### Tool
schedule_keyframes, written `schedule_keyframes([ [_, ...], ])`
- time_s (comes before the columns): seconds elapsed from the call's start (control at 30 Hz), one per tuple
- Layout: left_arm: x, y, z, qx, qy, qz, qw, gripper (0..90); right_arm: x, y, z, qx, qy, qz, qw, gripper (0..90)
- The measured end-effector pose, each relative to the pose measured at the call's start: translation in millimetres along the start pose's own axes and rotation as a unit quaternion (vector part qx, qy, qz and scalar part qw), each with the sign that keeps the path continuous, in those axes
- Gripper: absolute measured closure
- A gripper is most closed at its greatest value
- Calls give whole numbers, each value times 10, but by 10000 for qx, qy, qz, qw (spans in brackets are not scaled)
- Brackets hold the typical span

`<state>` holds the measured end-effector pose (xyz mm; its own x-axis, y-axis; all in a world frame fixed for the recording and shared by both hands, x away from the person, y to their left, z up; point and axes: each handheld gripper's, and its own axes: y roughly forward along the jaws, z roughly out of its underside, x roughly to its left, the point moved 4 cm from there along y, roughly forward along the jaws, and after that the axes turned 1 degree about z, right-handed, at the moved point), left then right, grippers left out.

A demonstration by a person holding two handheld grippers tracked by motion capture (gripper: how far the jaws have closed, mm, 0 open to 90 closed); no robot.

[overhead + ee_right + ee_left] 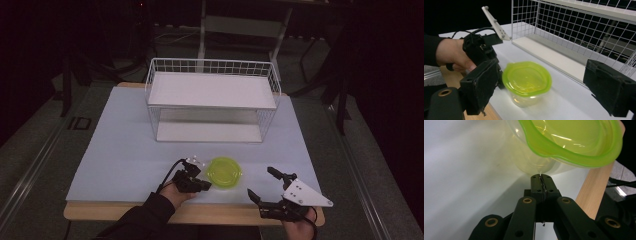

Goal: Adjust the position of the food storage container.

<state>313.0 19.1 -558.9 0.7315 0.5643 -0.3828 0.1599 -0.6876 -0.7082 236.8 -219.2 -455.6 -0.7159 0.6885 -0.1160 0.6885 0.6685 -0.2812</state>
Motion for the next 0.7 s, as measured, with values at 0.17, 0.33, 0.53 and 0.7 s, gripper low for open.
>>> schedule_keyframes([
  [0.17,-123,113,-123,-17,59,76,10000,900,-5,-8,-2,-6,2,8,10000,124],
  [0.33,-229,196,-169,-10,185,160,9997,900,-18,-12,4,6,23,18,10000,130],
  [0.53,-211,35,-139,-241,145,232,9993,900,-35,-6,12,36,28,38,10000,135],
  [0.7,-194,-235,-96,-469,247,262,9982,873,-41,13,24,92,19,79,9999,135],
])
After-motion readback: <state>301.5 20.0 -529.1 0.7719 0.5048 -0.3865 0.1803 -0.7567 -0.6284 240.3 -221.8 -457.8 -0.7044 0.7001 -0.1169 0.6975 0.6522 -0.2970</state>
